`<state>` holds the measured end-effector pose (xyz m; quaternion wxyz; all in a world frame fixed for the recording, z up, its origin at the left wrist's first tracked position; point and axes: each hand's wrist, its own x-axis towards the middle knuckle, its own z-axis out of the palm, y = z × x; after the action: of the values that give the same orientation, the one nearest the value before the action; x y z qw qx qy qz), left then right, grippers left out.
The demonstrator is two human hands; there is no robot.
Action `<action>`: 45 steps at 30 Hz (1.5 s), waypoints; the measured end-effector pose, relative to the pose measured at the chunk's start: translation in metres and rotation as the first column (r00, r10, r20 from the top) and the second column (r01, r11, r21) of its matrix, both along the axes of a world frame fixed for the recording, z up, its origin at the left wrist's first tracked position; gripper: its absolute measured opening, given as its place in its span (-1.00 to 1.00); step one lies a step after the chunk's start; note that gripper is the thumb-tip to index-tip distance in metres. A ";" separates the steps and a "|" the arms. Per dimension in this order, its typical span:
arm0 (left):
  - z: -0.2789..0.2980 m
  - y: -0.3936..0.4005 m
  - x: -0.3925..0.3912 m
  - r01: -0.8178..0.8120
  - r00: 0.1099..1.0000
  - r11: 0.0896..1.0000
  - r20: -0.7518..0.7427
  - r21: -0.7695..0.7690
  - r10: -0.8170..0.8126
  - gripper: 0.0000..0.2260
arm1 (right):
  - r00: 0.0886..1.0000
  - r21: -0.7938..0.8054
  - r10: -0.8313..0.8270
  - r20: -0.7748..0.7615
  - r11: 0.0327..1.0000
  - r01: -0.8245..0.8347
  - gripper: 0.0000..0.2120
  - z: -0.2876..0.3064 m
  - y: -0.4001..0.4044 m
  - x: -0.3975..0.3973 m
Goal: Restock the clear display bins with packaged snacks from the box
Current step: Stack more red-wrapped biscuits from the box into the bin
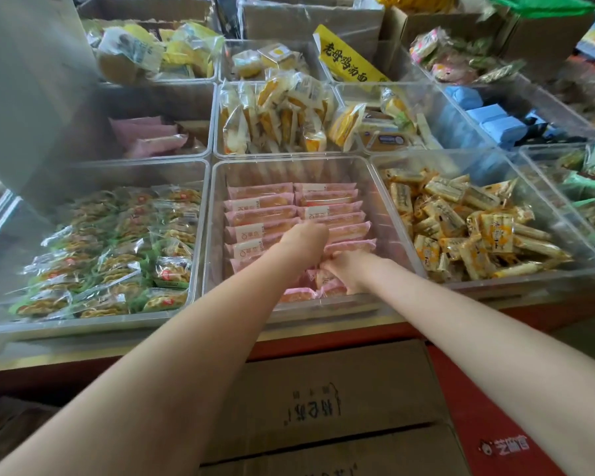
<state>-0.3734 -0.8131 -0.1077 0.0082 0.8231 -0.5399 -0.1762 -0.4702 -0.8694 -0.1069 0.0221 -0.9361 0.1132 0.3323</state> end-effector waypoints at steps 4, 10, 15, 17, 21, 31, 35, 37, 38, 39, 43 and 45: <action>0.011 0.020 0.001 0.052 0.993 0.997 0.098 0.062 -0.058 -0.72 | 0.960 0.228 -0.274 -0.066 0.932 0.282 -0.23 0.017 -0.013 -0.006; 0.002 0.057 -0.005 0.268 0.963 0.877 -0.133 0.400 -0.234 -0.57 | 0.970 0.051 -0.241 0.026 0.970 0.240 -0.14 0.012 -0.018 -0.011; 0.002 0.055 0.004 0.187 0.979 0.907 -0.142 0.377 -0.143 -0.38 | 0.945 -0.046 -0.328 -0.020 0.944 0.327 -0.33 0.007 0.000 -0.003; 0.009 0.066 0.014 0.109 0.986 0.978 -0.146 0.178 -0.084 -0.46 | 0.945 -0.089 -0.325 0.041 0.941 0.328 -0.42 0.024 0.011 0.000; 0.040 0.111 0.033 -0.197 0.978 0.930 -0.134 -0.311 0.162 -0.60 | 0.810 0.031 -0.348 0.471 0.925 0.379 -0.66 0.055 0.062 0.026; 0.090 0.367 0.135 -0.407 0.882 0.635 -0.103 -0.657 0.459 -0.75 | 0.796 0.460 -0.342 0.499 0.883 0.091 -0.68 0.083 0.320 0.171; 0.078 0.522 0.183 -0.532 0.800 0.633 -0.089 -0.562 0.593 -0.76 | 0.802 0.665 -0.442 0.401 0.743 0.077 -0.83 0.076 0.458 0.229; 0.068 0.603 0.203 -0.550 0.790 0.656 -0.067 -0.517 0.609 -0.74 | 0.801 0.719 -0.454 0.391 0.694 0.042 -0.79 0.068 0.529 0.261; 0.065 0.642 0.211 -0.557 0.786 0.673 -0.047 -0.487 0.617 -0.75 | 0.809 0.739 -0.448 0.380 0.673 0.025 -0.78 0.066 0.565 0.276; 0.062 0.679 0.220 -0.580 0.773 0.683 -0.038 -0.444 0.633 -0.76 | 0.823 0.733 -0.411 0.393 0.681 -0.010 -0.81 0.065 0.599 0.289; 0.051 0.802 0.260 -0.739 0.672 0.650 -0.124 -0.178 0.730 -0.77 | 0.893 0.672 -0.250 0.375 0.736 -0.077 -0.79 0.061 0.706 0.329; 0.047 0.846 0.281 -0.768 0.639 0.638 -0.127 -0.049 0.759 -0.79 | 0.944 0.643 -0.144 0.298 0.761 -0.087 -0.78 0.049 0.739 0.346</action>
<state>-0.0920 0.0328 -0.0607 0.1478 0.9632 -0.1486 -0.1683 -0.1247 -0.1303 -0.0579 0.3677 -0.9105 0.0007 0.1892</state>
